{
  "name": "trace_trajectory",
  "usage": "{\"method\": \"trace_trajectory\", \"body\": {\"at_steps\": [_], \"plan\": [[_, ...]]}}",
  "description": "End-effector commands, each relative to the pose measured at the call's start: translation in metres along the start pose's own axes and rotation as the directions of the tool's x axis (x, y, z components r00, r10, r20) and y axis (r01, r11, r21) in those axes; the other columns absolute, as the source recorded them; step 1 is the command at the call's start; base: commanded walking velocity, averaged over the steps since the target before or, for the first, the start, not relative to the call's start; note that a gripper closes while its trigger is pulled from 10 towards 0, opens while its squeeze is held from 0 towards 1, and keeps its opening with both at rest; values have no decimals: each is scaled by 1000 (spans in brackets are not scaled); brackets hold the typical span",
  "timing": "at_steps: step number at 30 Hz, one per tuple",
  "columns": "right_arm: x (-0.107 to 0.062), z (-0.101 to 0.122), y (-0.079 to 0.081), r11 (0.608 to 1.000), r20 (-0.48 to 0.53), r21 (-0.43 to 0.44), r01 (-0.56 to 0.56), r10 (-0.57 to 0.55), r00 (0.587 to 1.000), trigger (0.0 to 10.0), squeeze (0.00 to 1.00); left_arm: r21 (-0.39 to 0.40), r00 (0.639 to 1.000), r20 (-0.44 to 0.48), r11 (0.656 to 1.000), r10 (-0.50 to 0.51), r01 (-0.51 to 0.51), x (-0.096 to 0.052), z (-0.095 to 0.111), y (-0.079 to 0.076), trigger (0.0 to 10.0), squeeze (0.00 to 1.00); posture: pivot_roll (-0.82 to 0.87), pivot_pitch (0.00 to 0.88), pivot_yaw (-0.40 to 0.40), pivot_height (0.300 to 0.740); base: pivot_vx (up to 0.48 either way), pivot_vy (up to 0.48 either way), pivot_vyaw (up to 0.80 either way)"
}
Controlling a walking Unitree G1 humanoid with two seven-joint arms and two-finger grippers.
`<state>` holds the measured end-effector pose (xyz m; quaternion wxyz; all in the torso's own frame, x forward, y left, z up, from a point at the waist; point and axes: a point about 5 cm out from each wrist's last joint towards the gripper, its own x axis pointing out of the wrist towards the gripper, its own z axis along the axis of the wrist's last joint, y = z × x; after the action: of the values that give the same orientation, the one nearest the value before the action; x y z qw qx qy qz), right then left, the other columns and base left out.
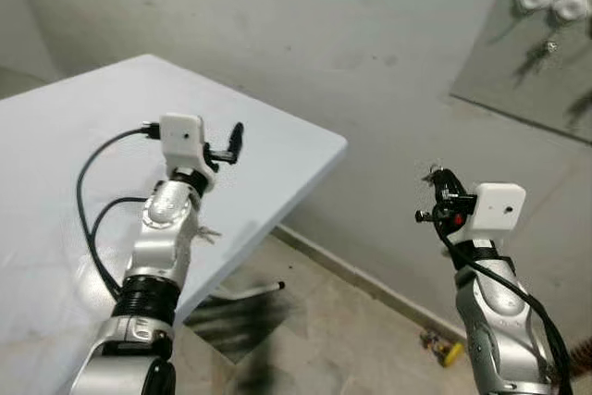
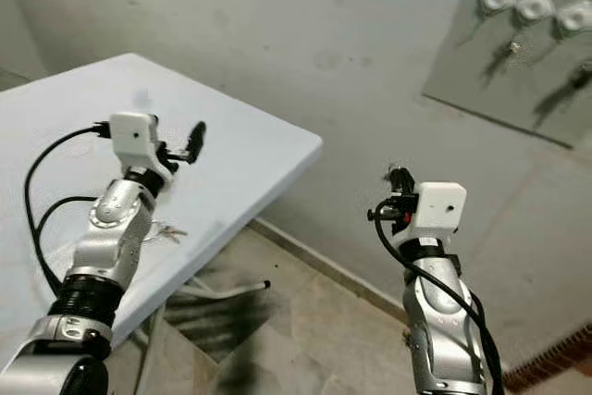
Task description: Hang keys on a hook
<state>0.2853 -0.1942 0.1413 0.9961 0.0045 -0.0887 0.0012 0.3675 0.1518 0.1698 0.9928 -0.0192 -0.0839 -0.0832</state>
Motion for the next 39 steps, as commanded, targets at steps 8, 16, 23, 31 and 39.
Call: {"method": "trace_trajectory", "body": {"at_steps": [8, 16, 23, 31, 39], "plan": [[3, 7, 2, 1000, 27, 7, 1, -1, 1000, 10000, 0, 10, 999, -8, 999, -42, 42, -1, -1, -8, 10000, 0, -7, 0, -20, 740, 0, 0, -756], [2, 6, 3, 1000, 23, 9, 2, -2, 1000, 10000, 0, 18, 999, -14, 999, -47, 48, -1, -1, -9, 10000, 0, -6, 0, -21, 740, 0, 0, -756], [2, 6, 2, 1000, 23, 8, 3, -3, 1000, 10000, 0, 18, 1000, -11, 1000, -23, 23, 0, 0, -8, 10000, 0, -8, 0, -20, 740, 0, 0, -755], [2, 5, -1, 999, 13, 6, 39, -39, 999, 10000, 0, 34, 997, -17, 997, -72, 72, 0, -1, -17, 10000, 0, -14, 0, -19, 740, 0, 0, -591], [0, 2, -3, 998, -5, -4, 62, -62, 998, 10000, 0, 20, 994, -18, 994, -108, 109, -1, -2, -24, 10000, 0, -23, 0, -10, 740, 0, 0, 0]]}}
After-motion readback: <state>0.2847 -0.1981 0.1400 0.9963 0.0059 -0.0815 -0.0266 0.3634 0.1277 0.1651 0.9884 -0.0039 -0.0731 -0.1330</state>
